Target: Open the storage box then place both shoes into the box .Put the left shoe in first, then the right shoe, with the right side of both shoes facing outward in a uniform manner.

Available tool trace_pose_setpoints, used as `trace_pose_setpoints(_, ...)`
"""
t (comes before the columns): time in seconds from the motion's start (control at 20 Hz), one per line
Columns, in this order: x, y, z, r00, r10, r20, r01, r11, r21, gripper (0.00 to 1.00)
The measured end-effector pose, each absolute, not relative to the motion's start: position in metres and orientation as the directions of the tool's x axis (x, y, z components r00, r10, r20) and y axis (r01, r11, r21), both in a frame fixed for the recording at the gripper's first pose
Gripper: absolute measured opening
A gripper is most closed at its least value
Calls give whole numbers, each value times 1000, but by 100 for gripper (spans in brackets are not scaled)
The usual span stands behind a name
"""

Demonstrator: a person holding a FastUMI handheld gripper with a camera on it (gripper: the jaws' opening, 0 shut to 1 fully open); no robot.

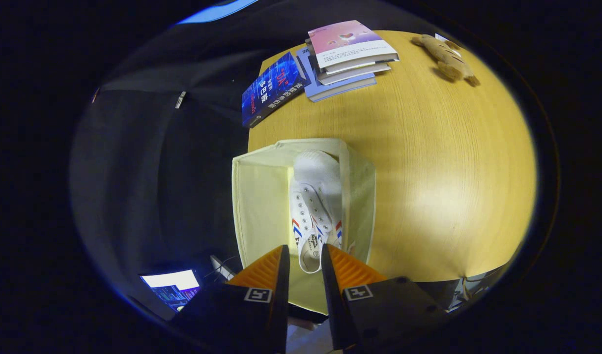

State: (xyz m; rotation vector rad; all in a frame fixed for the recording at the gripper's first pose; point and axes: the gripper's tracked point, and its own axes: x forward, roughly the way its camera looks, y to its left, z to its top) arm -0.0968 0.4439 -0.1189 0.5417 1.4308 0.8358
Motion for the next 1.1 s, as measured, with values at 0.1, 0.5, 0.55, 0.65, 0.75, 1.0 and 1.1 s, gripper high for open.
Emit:
trace_pose_setpoints(0.1, -98, 440, -120, -54, 769, -637, -180, 620, 764, 51)
trace_pose_setpoints(0.5, -100, 427, -111, -39, 797, -603, -176, 589, 789, 88)
trace_pose_setpoints(0.55, -100, 423, -111, -32, 802, -596, -179, 582, 793, 91)
trace_pose_setpoints(0.65, -94, 414, -107, 2, 820, -573, -193, 562, 804, 93)
trace_pose_setpoints(0.75, -85, 401, -104, 60, 831, -552, -212, 551, 807, 93)
trace_pose_setpoints(1.0, -64, 346, -106, 197, 820, -538, -214, 571, 793, 93)
trace_pose_setpoints(1.1, -52, 318, -114, 263, 791, -553, -203, 606, 770, 94)
